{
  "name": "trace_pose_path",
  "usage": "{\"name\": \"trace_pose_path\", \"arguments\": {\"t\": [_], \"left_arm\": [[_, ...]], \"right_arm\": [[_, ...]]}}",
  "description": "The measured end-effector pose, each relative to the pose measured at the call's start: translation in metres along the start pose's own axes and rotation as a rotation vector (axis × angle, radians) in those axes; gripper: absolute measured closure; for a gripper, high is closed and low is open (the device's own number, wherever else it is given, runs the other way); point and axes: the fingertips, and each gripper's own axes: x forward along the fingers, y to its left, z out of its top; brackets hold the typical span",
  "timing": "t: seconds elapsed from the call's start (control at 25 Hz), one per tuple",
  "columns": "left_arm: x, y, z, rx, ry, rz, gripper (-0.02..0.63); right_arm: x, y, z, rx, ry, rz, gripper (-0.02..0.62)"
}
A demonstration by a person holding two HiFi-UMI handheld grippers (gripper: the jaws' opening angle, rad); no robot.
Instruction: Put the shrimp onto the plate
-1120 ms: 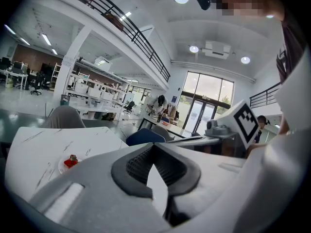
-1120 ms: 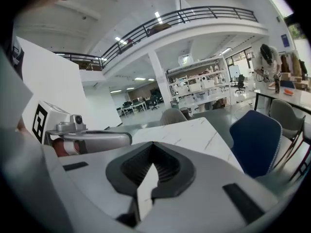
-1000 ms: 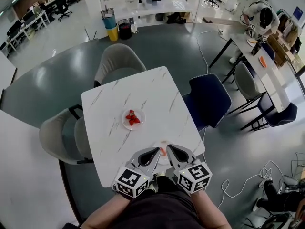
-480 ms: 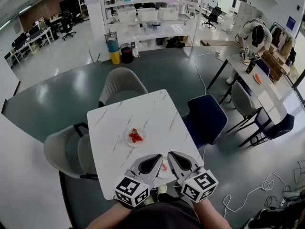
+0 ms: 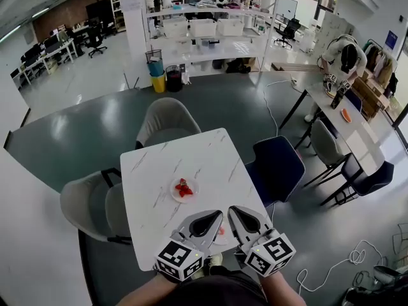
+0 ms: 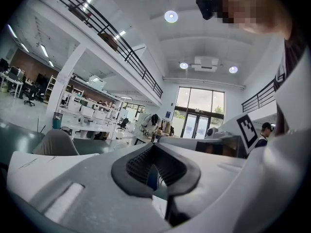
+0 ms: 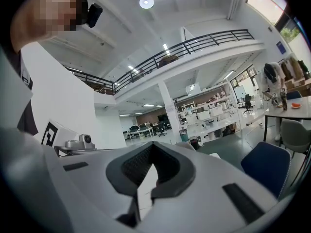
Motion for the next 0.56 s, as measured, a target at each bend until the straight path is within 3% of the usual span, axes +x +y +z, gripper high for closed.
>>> {"name": "trace_pose_path", "arguments": {"t": [0.56], "left_arm": [[0.0067,-0.0059,-0.0057,0.003,0.003,0.001,0.598]], "right_arm": [[-0.0038,-0.0035,-0.0006,-0.014,0.002,0.008,0.595]]}}
